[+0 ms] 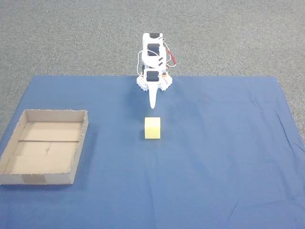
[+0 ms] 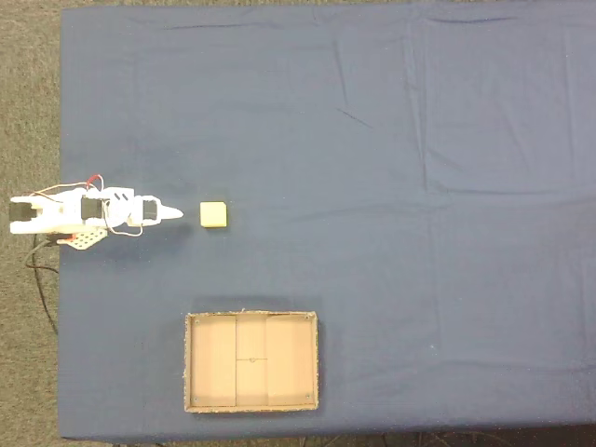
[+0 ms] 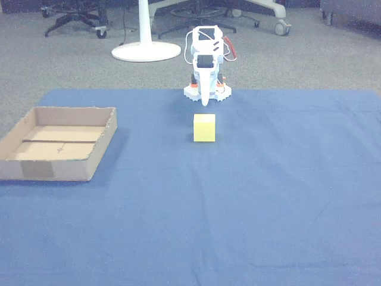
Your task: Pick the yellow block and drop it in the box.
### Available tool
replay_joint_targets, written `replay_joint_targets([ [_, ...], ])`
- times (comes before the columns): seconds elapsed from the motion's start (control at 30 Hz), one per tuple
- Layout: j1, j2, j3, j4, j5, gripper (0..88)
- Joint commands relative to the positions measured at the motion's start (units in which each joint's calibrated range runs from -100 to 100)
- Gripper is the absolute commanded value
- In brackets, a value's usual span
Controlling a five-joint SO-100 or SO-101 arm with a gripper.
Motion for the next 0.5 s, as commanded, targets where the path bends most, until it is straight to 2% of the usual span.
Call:
replay_joint_targets([
  [0.0,0.49,-0.36,0.88,0.11,-0.10,0.2],
  [0.47,0.25,-0.36,0.79,0.11,-0.34,0.2],
])
